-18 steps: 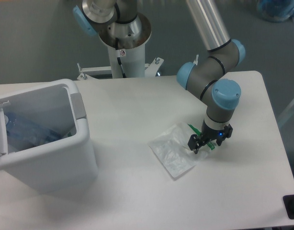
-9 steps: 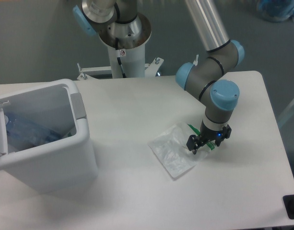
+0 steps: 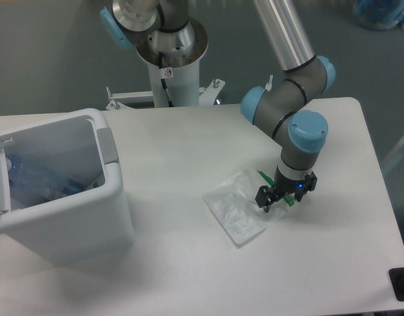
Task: Place the trash in the trash can
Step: 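Pinch the bag edge by the green strip with the gripper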
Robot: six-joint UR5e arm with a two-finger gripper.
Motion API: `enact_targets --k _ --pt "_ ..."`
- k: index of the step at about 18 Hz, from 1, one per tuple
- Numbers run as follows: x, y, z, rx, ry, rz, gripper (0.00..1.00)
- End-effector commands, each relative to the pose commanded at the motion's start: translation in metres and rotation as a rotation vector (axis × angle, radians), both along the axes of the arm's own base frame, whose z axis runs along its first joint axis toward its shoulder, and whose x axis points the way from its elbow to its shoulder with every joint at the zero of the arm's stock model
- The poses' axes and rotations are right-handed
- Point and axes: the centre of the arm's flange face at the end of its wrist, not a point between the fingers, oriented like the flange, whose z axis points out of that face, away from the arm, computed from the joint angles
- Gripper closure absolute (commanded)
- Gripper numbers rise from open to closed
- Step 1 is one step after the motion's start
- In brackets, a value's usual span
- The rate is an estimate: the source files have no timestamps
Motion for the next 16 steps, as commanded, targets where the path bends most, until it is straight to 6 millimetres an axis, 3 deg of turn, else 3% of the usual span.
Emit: enact_targets --k 7,16 --pt "-0.0001 0.0000 0.0011 0.001 0.004 -0.006 0.04" --pt "0.0005 -0.0002 0.0003 0.000 0.001 -0.006 0.23"
